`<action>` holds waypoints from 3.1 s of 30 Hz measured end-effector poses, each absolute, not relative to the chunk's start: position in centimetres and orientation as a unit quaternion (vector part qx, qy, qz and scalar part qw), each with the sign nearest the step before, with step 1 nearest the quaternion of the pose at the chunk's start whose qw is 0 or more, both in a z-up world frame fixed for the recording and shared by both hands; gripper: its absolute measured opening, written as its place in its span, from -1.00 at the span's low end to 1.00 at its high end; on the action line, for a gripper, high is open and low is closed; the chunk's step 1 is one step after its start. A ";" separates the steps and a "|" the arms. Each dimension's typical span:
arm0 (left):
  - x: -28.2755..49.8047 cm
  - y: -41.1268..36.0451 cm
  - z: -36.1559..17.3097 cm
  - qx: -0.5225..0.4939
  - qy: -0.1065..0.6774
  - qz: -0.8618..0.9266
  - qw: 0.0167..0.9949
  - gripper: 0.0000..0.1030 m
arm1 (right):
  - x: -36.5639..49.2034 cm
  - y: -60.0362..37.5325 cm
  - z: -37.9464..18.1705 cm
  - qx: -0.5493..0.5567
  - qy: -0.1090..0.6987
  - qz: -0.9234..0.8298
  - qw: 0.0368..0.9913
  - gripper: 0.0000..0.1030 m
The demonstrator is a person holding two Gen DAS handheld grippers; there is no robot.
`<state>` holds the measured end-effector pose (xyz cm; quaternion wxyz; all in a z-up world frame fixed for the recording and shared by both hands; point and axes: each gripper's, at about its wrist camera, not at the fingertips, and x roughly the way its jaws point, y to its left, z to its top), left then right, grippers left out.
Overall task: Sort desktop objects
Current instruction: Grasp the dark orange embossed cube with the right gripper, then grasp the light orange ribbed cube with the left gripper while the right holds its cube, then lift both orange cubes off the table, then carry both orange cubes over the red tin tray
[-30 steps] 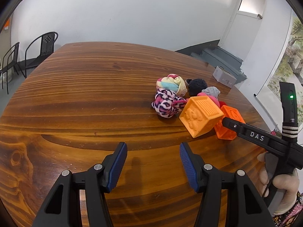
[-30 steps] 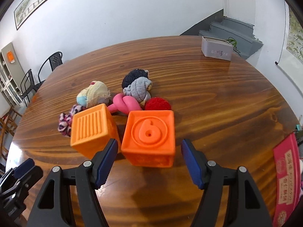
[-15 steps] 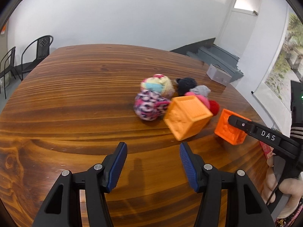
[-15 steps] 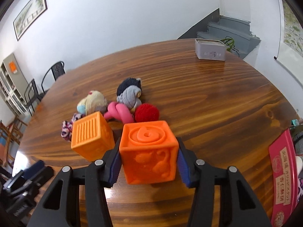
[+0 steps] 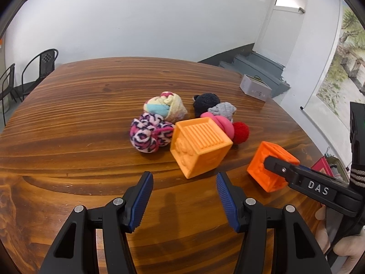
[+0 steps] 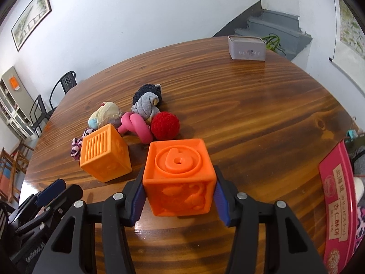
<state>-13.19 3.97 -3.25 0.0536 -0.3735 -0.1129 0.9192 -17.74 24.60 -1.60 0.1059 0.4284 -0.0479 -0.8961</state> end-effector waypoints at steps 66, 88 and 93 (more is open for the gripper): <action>-6.2 -1.8 -2.9 -0.328 -0.152 0.932 -0.019 0.06 | -15.1 25.7 -2.1 0.405 -0.078 -0.898 0.156 0.06; -5.6 8.2 -0.8 -0.332 -0.111 0.931 0.108 0.06 | -5.4 43.6 5.5 0.314 -0.132 -0.940 0.008 0.06; -5.3 11.4 0.2 -0.329 -0.095 0.929 0.141 0.07 | -6.5 48.7 6.1 0.323 -0.132 -0.935 -0.063 0.06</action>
